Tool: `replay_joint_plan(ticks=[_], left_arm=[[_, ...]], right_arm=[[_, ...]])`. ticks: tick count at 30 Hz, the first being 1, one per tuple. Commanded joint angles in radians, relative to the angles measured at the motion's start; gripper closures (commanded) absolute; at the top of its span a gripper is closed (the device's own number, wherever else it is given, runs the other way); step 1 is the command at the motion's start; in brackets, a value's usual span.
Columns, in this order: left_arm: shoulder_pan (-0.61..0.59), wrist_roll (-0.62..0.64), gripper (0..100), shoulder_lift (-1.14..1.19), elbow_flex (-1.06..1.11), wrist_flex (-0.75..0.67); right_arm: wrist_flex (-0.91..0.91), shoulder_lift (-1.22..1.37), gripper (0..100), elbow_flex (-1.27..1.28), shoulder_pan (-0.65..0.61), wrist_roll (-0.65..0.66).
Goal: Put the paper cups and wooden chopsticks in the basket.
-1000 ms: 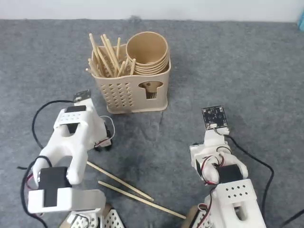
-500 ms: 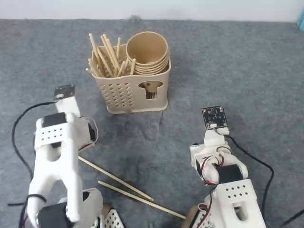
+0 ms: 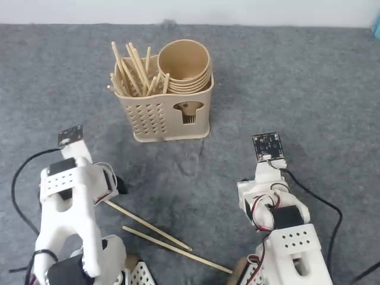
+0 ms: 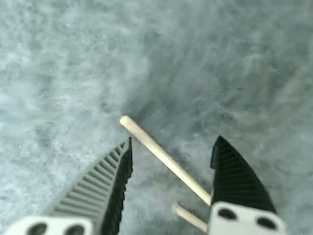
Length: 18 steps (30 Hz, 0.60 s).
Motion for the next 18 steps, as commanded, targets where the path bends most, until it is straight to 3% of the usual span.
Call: replay_joint_plan(ticks=[1, 13, 18], left_arm=[[-0.011, -0.009, 75, -0.034, 0.028, -0.072], [-0.011, 0.032, 76, -0.034, 0.065, -0.213], [-0.006, 0.078, 88, -0.035, 0.099, -0.267]], right_arm=[[0.001, -0.013, 81.9, -0.048, 0.007, 0.012], [0.001, -0.013, 81.9, -0.046, 0.007, 0.012], [0.007, -0.013, 82.0, -0.048, 0.012, 0.012]])
